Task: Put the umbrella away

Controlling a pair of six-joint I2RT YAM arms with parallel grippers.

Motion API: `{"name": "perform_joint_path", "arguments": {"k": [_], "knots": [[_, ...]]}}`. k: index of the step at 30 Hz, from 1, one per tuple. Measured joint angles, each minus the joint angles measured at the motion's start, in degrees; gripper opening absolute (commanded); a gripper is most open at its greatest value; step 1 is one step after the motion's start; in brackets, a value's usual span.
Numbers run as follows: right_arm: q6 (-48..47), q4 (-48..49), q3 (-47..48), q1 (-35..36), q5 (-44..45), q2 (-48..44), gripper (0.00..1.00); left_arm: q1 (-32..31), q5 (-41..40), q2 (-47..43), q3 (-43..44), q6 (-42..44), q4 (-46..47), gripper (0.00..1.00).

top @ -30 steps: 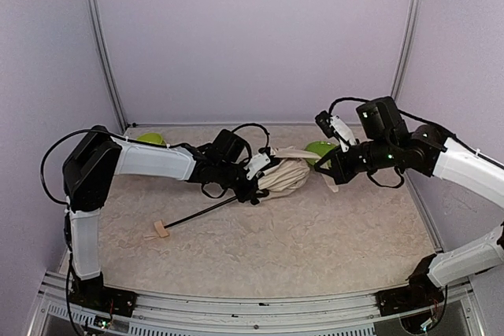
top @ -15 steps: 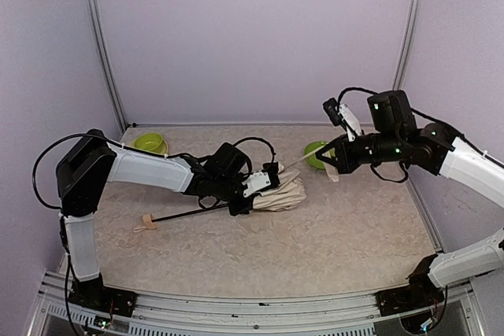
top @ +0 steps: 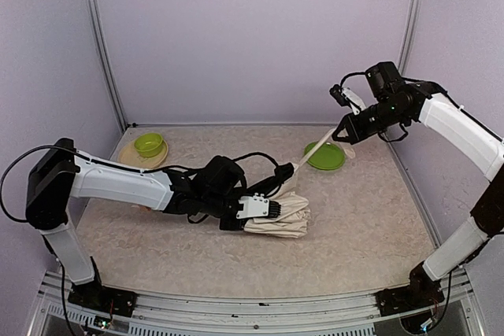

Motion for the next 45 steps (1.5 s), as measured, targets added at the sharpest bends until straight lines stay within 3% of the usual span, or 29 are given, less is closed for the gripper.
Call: {"name": "perform_joint_path", "arguments": {"k": [6, 13, 23, 28, 32, 38, 45], "knots": [[-0.22, -4.68, 3.02, -0.11, -6.51, 0.72, 0.00, -2.27, 0.61, -0.68, -0.72, 4.20, -1.36, 0.00], [1.33, -4.22, 8.68, 6.49, -18.16, 1.77, 0.00, -4.76, 0.74, -0.68, -0.35, 6.16, -3.85, 0.00], [2.73, -3.61, 16.87, 4.57, -13.86, 5.99, 0.00, -7.02, 8.72, -8.02, 1.25, 5.55, -5.05, 0.00], [0.50, -1.20, 9.97, -0.17, -12.72, 6.84, 0.00, -2.95, 16.35, -15.87, 1.42, -2.27, -3.80, 0.00], [-1.07, 1.57, -1.55, -0.96, -16.22, 9.18, 0.00, 6.14, 18.69, -23.89, 2.34, -12.61, 3.23, 0.00], [-2.29, 8.35, -15.34, 5.55, -27.74, 9.92, 0.00, 14.95, 10.49, -26.51, 6.69, -24.92, 9.75, 0.00], [-3.58, 18.49, -20.57, 19.45, -40.41, 10.47, 0.00, 19.21, -0.37, -18.05, 12.09, -29.77, 2.36, 0.00]]}}
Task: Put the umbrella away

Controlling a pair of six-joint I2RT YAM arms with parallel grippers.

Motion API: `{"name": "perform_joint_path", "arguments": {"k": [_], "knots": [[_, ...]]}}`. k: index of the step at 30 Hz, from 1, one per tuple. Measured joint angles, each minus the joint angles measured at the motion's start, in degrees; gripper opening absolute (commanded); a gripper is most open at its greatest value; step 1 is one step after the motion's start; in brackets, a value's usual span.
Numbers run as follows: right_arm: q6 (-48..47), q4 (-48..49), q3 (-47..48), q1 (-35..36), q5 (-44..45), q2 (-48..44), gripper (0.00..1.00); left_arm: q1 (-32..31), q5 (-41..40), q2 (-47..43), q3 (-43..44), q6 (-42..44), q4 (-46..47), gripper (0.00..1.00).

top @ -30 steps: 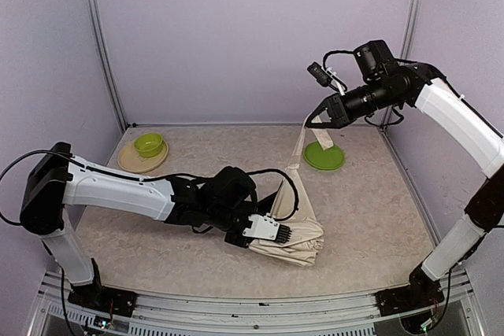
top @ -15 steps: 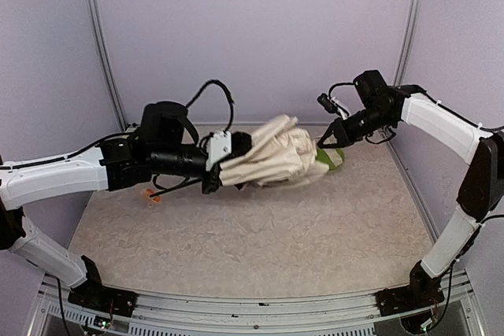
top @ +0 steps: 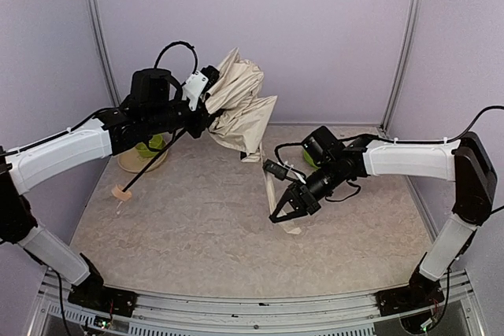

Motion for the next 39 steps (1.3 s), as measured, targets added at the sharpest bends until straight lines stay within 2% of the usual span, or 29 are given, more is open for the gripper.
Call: {"name": "perform_joint_path", "arguments": {"k": [4, 10, 14, 17, 20, 25, 27, 33, 39], "knots": [[0.74, 4.70, 0.00, 3.48, -3.93, -0.35, 0.00, -0.04, -5.70, 3.96, 1.88, 0.55, -3.98, 0.00], [7.04, 12.50, -0.26, 3.98, -7.37, -4.13, 0.00, 0.02, -13.27, 8.94, 1.99, 3.21, -5.79, 0.00], [13.64, 21.57, 0.48, 4.96, -8.92, -6.14, 0.00, -0.83, -14.01, 13.14, 2.12, 3.89, -5.77, 0.00], [15.72, 22.34, 2.03, 5.03, -7.78, -6.14, 0.00, -1.20, -13.27, 14.32, 2.12, 3.08, -5.70, 0.00], [18.01, 22.93, -0.52, 3.23, -4.11, -6.84, 0.06, -1.07, -14.47, 14.14, 2.12, 2.84, -4.52, 0.00], [22.51, 26.34, -20.61, -3.02, 1.49, -7.41, 0.15, -3.10, -17.42, 12.31, 1.62, 6.38, -3.58, 0.00], [23.19, 27.04, -24.96, -3.98, 2.93, -6.32, 0.18, -6.14, -18.45, 10.71, 1.75, 8.94, -4.68, 0.00], [21.90, 32.30, -24.17, -6.03, 5.88, -5.81, 0.25, -16.72, -18.73, 8.98, 7.52, 13.79, -12.02, 0.00], [19.78, 34.95, -24.33, -10.27, 11.58, -7.72, 0.36, -18.58, -18.69, 8.92, 14.16, 15.26, -20.09, 0.00]]}}
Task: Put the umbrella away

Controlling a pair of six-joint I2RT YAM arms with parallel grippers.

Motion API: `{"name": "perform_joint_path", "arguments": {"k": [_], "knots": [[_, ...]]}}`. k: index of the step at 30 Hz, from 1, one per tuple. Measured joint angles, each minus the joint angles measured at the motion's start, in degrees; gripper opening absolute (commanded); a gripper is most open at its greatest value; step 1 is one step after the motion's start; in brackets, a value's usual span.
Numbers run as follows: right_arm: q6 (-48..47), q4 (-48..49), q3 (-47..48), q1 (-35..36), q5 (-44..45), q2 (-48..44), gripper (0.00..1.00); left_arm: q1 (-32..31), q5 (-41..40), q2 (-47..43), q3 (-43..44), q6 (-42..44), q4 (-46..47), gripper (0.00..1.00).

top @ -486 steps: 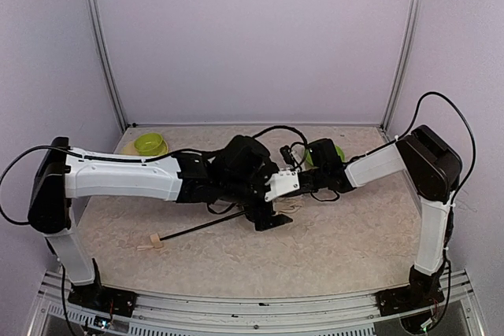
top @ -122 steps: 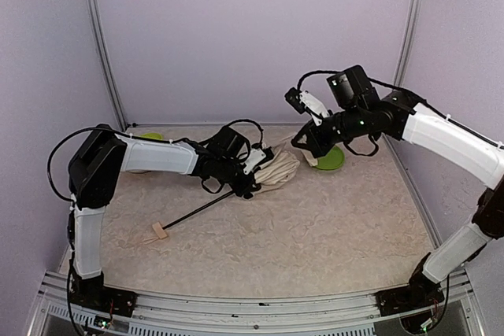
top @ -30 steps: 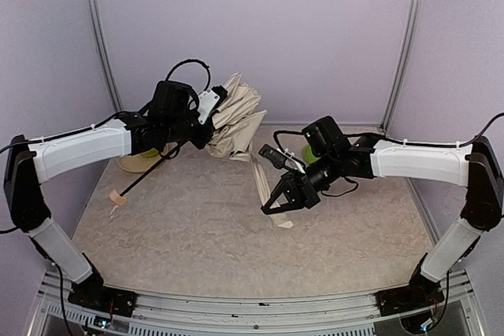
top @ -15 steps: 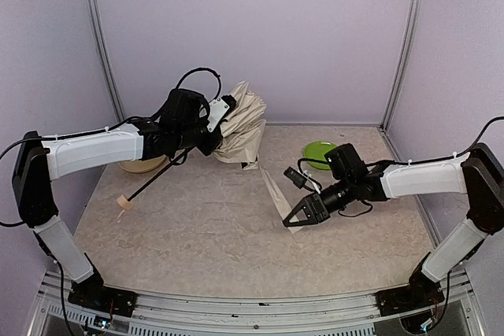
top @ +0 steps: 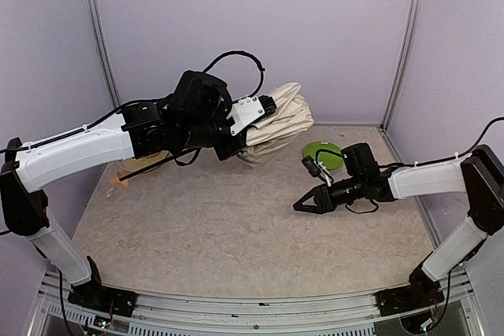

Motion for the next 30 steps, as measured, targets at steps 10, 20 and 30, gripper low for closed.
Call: {"name": "perform_joint_path", "arguments": {"k": [10, 20, 30], "knots": [[-2.43, 19.80, -2.40, 0.72, 9.94, -8.07, 0.65, -1.05, 4.81, -2.51, 14.32, -1.81, -9.57, 0.00], [-2.69, 34.82, -0.33, 5.51, 16.98, -2.78, 0.79, -4.79, 3.04, -3.19, 20.87, -3.85, -12.26, 0.00], [-4.11, 40.06, 1.22, 7.69, 23.02, 5.64, 0.78, -5.03, 2.75, -3.19, 20.87, -4.81, -12.50, 0.00]]}}
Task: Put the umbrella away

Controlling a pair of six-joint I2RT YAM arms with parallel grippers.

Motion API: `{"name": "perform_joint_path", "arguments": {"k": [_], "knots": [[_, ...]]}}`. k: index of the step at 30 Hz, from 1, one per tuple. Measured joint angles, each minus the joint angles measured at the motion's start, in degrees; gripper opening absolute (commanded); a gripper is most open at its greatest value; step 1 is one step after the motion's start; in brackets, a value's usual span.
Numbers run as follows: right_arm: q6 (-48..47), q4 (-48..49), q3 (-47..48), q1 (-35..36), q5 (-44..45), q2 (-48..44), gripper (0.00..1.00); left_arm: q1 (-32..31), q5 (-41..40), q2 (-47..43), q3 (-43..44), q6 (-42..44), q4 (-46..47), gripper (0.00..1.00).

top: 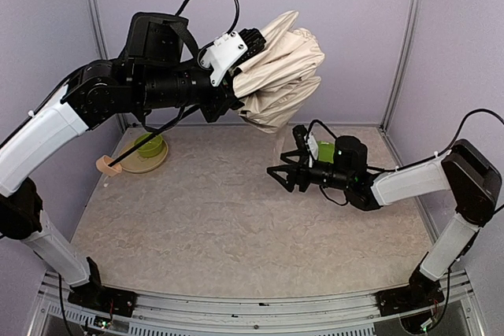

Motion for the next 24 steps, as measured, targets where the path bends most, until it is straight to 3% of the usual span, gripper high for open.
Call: {"name": "perform_joint_path", "arguments": {"k": [6, 8, 11, 15, 21, 24], "knots": [[-0.61, 1.31, 1.22, -0.59, 0.72, 3.69, 0.72, -0.02, 0.04, 0.00, 0.00, 0.00, -0.17, 0.00], [-1.38, 1.29, 2.45, -0.83, 0.74, 4.39, 0.64, -0.02, 0.04, 0.00, 0.00, 0.02, -0.17, 0.00], [-2.38, 1.29, 4.46, -1.33, 0.17, 5.22, 0.43, -0.02, 0.02, 0.00, 0.00, 0.02, -0.17, 0.00], [-2.34, 1.55, 4.68, -2.12, -1.64, 5.84, 0.03, -0.04, -0.22, -0.13, -0.07, 0.04, -0.15, 0.00], [-0.70, 0.39, 3.32, -2.10, -7.32, 6.12, 0.00, 2.08, -0.94, -0.48, -0.83, -0.85, 0.39, 0.00], [-1.42, -4.76, 3.32, -0.42, -11.56, 4.76, 0.00, 10.10, 0.59, -0.35, -2.95, -3.06, 2.47, 0.00]]}}
